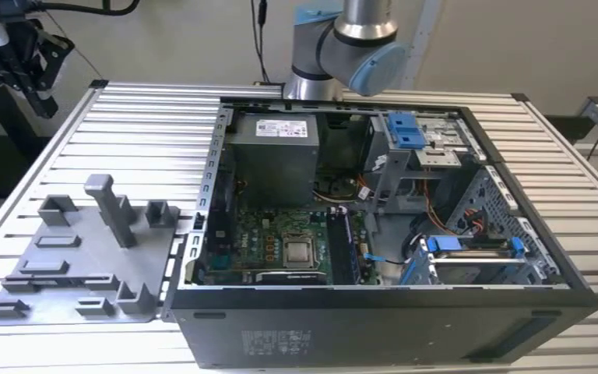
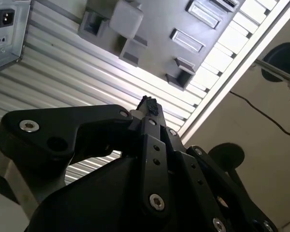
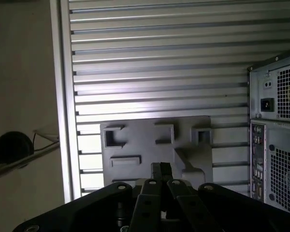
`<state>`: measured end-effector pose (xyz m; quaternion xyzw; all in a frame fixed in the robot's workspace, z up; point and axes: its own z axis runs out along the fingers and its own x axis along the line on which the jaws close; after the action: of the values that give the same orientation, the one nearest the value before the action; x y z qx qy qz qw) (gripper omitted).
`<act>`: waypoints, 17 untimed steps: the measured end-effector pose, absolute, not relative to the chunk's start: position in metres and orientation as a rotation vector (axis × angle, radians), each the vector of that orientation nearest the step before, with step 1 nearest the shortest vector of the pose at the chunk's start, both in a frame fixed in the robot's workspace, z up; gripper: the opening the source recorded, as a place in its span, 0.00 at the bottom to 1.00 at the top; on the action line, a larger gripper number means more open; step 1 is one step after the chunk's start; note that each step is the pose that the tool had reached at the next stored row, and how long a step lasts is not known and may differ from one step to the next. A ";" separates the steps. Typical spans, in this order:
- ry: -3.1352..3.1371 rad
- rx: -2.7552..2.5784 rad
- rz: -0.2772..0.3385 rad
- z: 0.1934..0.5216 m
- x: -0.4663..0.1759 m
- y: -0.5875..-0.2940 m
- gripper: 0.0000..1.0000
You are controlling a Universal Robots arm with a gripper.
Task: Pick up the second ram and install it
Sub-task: 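Reach for the second ram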
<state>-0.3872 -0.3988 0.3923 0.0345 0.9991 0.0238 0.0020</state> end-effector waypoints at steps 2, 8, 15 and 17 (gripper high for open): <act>3.135 0.108 0.075 0.392 -0.387 -0.399 0.11; 3.135 0.108 0.075 0.392 -0.387 -0.401 0.11; 3.135 0.108 0.075 0.391 -0.387 -0.423 0.11; 3.135 0.108 0.075 0.391 -0.387 -0.430 0.11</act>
<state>-0.3872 -0.4297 0.3906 0.0343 0.9991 0.0238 0.0020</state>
